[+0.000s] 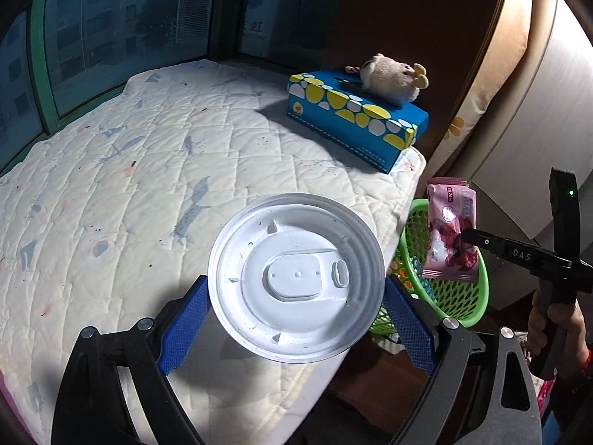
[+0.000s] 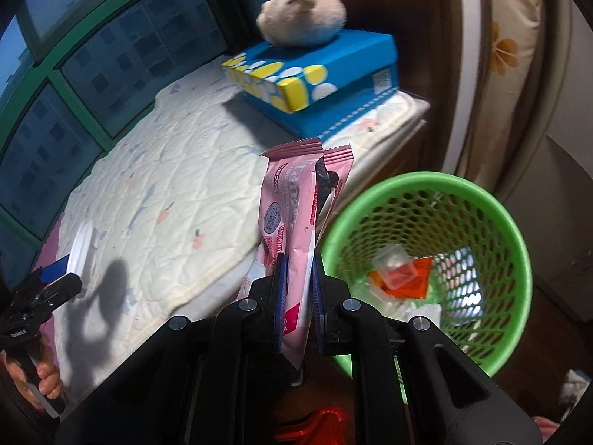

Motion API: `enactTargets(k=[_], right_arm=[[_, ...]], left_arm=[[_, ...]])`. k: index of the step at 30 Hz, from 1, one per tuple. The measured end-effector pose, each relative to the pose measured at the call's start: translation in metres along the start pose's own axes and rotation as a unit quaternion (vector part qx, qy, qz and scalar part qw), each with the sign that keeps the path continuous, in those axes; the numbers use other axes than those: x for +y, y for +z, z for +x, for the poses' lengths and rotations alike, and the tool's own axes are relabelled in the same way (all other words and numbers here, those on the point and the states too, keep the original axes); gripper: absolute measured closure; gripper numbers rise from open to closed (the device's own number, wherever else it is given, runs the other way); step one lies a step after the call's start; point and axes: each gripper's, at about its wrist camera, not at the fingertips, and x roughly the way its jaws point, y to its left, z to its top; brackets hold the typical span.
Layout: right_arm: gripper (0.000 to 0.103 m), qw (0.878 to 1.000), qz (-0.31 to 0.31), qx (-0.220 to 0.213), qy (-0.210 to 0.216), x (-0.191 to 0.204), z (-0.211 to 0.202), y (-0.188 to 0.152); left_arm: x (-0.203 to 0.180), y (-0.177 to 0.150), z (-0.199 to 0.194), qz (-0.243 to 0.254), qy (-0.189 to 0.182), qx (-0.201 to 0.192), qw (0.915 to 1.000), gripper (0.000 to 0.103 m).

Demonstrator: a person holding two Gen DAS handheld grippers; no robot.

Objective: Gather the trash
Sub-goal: 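Carry the lid and pink wrapper to the green basket, then open the right tool to drop the wrapper while the left tool drops the lid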

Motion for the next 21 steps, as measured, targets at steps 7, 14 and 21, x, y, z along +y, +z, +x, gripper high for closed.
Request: enactTargets(k=[7,14,21], right_arm=[[0.087,0.997,0.042,0.012,-0.059,-0.056,0.001,-0.007],[0.086,0.994,0.068,0.013,-0.084,-0.09,0.002,-0.012],[0.084,0.994,0.076,0.002,-0.081,-0.102,-0.014,-0.017]], left_arm=[[-0.03,0.006,0.012,0.019,-0.014,0.008,0.9997,0.015],[-0.059,0.012,0.025,0.041,-0.025,0.018,0.9987,0.015],[-0.09,0.015,0.041,0.062,-0.04,0.031,0.9968,0.014]])
